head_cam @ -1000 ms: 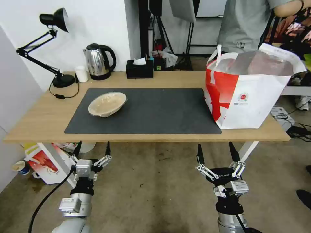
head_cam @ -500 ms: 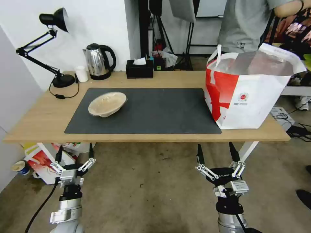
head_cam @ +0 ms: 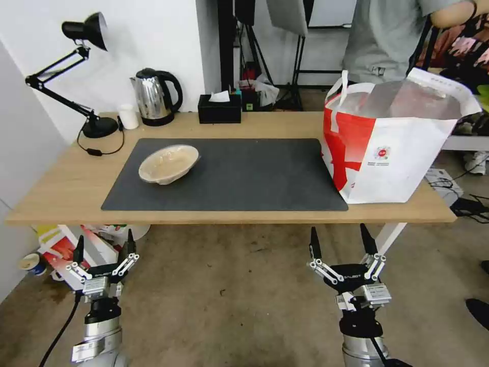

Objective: Pick up the trash from the table and place it into the takeout bag.

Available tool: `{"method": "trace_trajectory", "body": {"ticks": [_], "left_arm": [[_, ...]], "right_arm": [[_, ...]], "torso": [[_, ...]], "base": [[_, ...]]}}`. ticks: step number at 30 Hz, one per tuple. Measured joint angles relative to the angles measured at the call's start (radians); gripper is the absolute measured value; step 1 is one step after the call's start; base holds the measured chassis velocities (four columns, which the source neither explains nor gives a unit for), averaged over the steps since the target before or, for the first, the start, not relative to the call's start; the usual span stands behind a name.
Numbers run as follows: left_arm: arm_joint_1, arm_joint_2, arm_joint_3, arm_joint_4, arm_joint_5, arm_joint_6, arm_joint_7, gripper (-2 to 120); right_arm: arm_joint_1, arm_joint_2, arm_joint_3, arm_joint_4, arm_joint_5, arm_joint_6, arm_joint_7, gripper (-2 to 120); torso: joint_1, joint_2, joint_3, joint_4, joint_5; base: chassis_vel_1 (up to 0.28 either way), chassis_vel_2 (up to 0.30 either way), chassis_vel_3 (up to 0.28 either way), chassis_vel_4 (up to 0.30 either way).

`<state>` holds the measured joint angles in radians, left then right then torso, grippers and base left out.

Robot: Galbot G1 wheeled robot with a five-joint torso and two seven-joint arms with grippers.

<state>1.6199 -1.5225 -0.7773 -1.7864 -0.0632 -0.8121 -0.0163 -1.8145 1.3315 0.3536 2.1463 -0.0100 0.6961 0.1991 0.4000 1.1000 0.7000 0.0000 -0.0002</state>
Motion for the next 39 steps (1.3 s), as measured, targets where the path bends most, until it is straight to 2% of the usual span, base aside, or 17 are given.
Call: {"method": "trace_trajectory", "body": {"ticks": [5, 7, 9, 10, 12, 13, 14, 15, 16, 19, 21, 24, 26, 27, 29, 30, 39], "left_arm": [[0.001, 0.004, -0.003, -0.005, -0.002, 0.0, 0.002, 100], [0.005, 0.018, -0.008, -0.033, -0.009, 0.019, 0.012, 100], [0.003, 0.03, -0.013, -0.06, -0.012, 0.018, 0.012, 100], [0.003, 0.03, -0.013, -0.06, -0.012, 0.018, 0.012, 100], [0.002, 0.021, -0.007, -0.045, -0.009, 0.012, 0.01, 100], [0.002, 0.018, -0.005, -0.034, -0.006, 0.011, 0.008, 100], [0.001, 0.036, -0.008, -0.061, -0.01, 0.033, 0.018, 100], [0.001, 0.036, -0.008, -0.061, -0.01, 0.033, 0.018, 100], [0.001, 0.074, -0.013, -0.126, -0.023, 0.091, 0.046, 100], [0.001, 0.172, -0.031, -0.295, -0.056, 0.234, 0.117, 100], [0.002, 0.178, -0.031, -0.307, -0.059, 0.249, 0.124, 100], [0.0, 0.182, -0.03, -0.313, -0.061, 0.263, 0.128, 100], [-0.048, 0.252, -0.027, -0.333, -0.073, 0.309, 0.142, 100], [-0.058, 0.277, -0.029, -0.333, -0.079, 0.315, 0.146, 100], [-0.06, 0.292, -0.03, -0.333, -0.082, 0.318, 0.147, 100], [-0.062, 0.312, -0.03, -0.333, -0.084, 0.321, 0.149, 100], [-0.081, 0.387, -0.05, -0.31, -0.115, 0.324, 0.155, 100]], "right_arm": [[0.0, 0.0, 0.0, 0.0, 0.0, 0.0, 0.0, 100], [0.0, 0.0, 0.0, 0.0, 0.0, 0.0, 0.0, 100], [0.0, 0.0, 0.0, 0.0, 0.0, 0.0, 0.0, 100], [0.0, 0.0, 0.0, 0.0, 0.0, 0.0, 0.0, 100], [0.0, 0.0, 0.0, 0.0, 0.0, 0.0, 0.0, 100], [0.0, 0.0, 0.0, 0.0, 0.0, 0.0, 0.0, 100], [0.0, 0.0, 0.0, 0.0, 0.0, 0.0, 0.0, 100], [0.0, 0.0, 0.0, 0.0, 0.0, 0.0, 0.0, 100], [0.0, 0.0, 0.0, 0.0, 0.0, 0.0, 0.0, 100], [0.0, 0.0, 0.0, 0.0, 0.0, 0.0, 0.0, 100], [0.0, 0.0, 0.0, 0.0, 0.0, 0.0, 0.0, 100], [0.0, 0.0, 0.0, 0.0, 0.0, 0.0, 0.0, 100], [0.0, 0.0, 0.0, 0.0, 0.0, 0.0, 0.0, 100], [0.0, 0.0, 0.0, 0.0, 0.0, 0.0, 0.0, 100], [0.0, 0.0, 0.0, 0.0, 0.0, 0.0, 0.0, 100], [0.0, 0.0, 0.0, 0.0, 0.0, 0.0, 0.0, 100], [0.0, 0.0, 0.0, 0.0, 0.0, 0.0, 0.0, 100]], "torso": [[0.0, 0.0, 0.0, 0.0, 0.0], [0.0, 0.0, 0.0, 0.0001, -0.001], [0.0, 0.0, 0.0, -0.0005, 0.0023], [0.0, 0.0, 0.0, -0.0005, 0.0023], [0.0, 0.0, 0.0, -0.0002, 0.0008], [0.0, 0.0, 0.0, 0.0001, -0.0024], [0.0, 0.0, 0.0, 0.0002, 0.0012], [0.0, 0.0, 0.0, 0.0002, 0.0012], [0.0, 0.0, 0.0, -0.0001, -0.0004], [0.0, 0.0, 0.0, -0.0004, 0.0013], [0.0, 0.0, 0.0, -0.0002, -0.0003], [0.0, 0.0, 0.0, 0.0004, 0.0001], [0.0, 0.0, 0.0, -0.0006, 0.001], [0.0, 0.0, 0.0, -0.0006, -0.0007], [0.0, 0.0, 0.0, 0.0002, 0.0007], [0.0, 0.0, 0.0, 0.0002, -0.0003], [0.0, 0.0, 0.0, 0.0, 0.0001]], "base": [[0.0, 0.0, 0.0, 0.0], [0.0, 0.0, 0.0, 0.0], [0.0, 0.0, 0.0, 0.0], [0.0, 0.0, 0.0, 0.0], [0.0, 0.0, 0.0, 0.0], [0.0, 0.0, 0.0, 0.0], [0.0, 0.0, 0.0, 0.0], [0.0, 0.0, 0.0, 0.0], [0.0, 0.0, 0.0, 0.0], [0.0, 0.0, 0.0, 0.0], [0.0, 0.0, 0.0, 0.0], [0.0, 0.0, 0.0, 0.0], [-0.012, -0.003, -0.05, -0.011], [0.0, 0.0, 0.0, 0.0], [0.0, 0.0, 0.0, 0.0], [0.0, 0.0, 0.0, 0.0], [0.0, 0.0, 0.0, 0.0]]}}
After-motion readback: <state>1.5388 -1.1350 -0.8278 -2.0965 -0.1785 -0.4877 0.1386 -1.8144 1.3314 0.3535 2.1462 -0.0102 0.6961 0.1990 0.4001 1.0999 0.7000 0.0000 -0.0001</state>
